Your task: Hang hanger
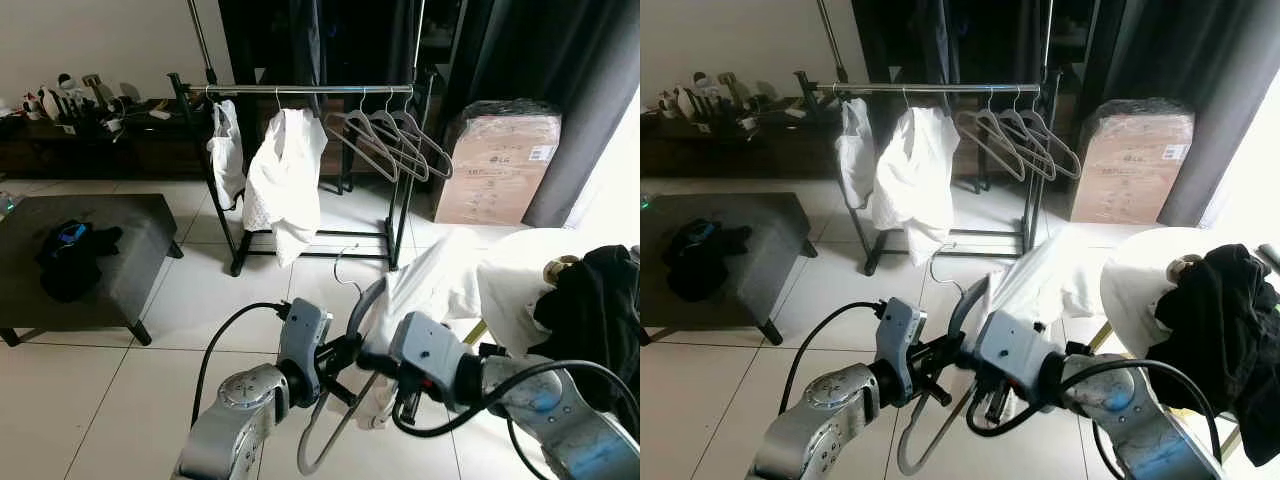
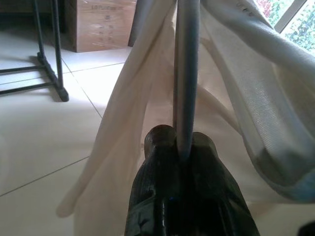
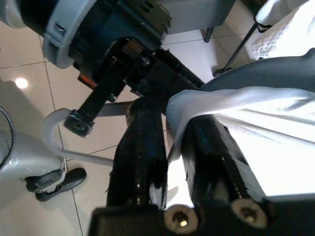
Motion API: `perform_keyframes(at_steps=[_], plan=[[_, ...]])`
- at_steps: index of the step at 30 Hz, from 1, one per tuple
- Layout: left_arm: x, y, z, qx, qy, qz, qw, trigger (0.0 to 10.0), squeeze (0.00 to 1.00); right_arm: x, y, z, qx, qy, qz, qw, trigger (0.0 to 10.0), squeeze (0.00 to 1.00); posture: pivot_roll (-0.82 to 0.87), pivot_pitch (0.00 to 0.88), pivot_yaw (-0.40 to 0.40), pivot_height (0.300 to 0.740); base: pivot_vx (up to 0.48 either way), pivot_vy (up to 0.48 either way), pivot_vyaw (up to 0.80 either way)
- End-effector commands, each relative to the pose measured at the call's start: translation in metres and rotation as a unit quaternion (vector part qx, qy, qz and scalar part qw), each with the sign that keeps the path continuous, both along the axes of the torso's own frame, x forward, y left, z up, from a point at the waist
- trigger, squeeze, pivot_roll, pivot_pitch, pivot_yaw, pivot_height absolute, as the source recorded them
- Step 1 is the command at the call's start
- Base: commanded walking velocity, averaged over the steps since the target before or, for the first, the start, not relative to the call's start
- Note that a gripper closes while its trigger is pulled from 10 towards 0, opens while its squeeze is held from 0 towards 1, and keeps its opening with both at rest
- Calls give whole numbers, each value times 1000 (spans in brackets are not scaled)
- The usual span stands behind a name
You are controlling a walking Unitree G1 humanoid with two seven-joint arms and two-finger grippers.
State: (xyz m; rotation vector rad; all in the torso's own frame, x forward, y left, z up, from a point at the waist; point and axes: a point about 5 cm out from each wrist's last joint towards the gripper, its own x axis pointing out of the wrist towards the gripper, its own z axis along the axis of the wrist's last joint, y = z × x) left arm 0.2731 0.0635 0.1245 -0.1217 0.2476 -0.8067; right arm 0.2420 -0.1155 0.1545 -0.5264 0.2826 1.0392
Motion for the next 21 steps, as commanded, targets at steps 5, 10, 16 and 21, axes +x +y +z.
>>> perform_keyframes(at_steps=[5, 10, 16, 21], plan=[[5, -3, 16, -28, -41, 9, 999, 10000, 0, -12, 11, 0, -1, 13, 49, 999, 10000, 1000, -79, 96, 2, 740, 0, 0, 0], [6, -2, 17, -32, -48, 16, 998, 10000, 0, -15, 10, 0, 1, 21, 57, 998, 10000, 1000, -82, 95, 0, 740, 0, 0, 0], [10, 0, 19, -29, -57, 38, 997, 10000, 0, -22, 6, -1, -12, 36, 72, 997, 10000, 1000, -83, 95, -1, 740, 0, 0, 0], [13, 2, 17, -20, -61, 51, 997, 10000, 0, -11, 0, 5, -16, 3, 39, 999, 10000, 1000, -87, 95, -1, 740, 0, 0, 0]])
